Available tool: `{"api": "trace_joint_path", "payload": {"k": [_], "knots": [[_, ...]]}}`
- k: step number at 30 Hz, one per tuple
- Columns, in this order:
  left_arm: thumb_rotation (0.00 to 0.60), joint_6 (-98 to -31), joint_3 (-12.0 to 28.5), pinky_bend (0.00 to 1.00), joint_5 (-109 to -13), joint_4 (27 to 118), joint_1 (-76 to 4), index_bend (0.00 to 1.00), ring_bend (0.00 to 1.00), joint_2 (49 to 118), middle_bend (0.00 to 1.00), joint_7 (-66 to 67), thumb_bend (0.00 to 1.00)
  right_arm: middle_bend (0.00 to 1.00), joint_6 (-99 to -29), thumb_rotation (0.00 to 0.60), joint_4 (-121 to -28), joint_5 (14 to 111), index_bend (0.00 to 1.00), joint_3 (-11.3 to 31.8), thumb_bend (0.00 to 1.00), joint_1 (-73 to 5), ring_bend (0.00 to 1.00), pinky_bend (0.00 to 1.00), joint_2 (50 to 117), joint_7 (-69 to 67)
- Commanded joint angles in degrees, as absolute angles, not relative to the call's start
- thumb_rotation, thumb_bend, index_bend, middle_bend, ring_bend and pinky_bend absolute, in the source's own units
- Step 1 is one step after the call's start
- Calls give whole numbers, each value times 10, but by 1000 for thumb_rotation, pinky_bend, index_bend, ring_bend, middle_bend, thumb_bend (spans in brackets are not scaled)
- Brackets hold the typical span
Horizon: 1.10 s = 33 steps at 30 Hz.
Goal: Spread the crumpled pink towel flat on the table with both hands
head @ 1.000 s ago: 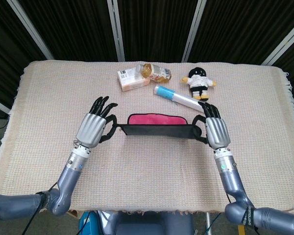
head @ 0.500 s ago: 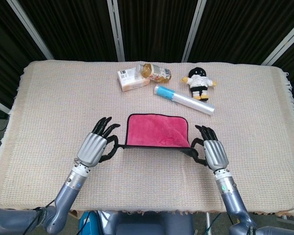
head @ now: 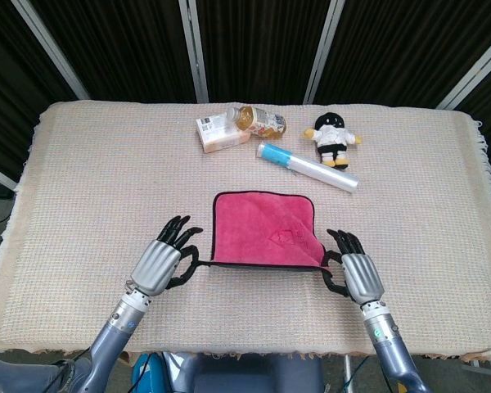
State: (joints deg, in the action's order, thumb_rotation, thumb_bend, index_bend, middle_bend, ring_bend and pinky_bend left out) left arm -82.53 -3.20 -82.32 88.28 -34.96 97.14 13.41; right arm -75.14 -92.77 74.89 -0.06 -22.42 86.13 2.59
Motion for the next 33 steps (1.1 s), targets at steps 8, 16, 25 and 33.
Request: {"api": "trace_joint_path", "payload": {"k": [8, 16, 25, 33], "knots": [[600, -828, -41, 0, -859, 887, -329, 700, 0, 967, 183, 127, 483, 115, -761, 600, -926, 777, 627, -19, 517, -199, 0, 0, 868, 19], [600, -829, -50, 0, -879, 889, -310, 700, 0, 960, 181, 120, 483, 114, -765, 600, -925, 793, 627, -31, 517, -182, 0, 0, 873, 25], [600, -828, -53, 0, -902, 893, -295, 698, 0, 950, 179, 105, 483, 114, -776, 600, -935, 814, 627, -36, 517, -166, 0, 0, 873, 35], [600, -818, -52, 0, -907, 889, -286, 696, 0, 948, 177, 100, 483, 114, -768, 600, -928, 812, 627, -37, 517, -157, 0, 0, 879, 44]]}}
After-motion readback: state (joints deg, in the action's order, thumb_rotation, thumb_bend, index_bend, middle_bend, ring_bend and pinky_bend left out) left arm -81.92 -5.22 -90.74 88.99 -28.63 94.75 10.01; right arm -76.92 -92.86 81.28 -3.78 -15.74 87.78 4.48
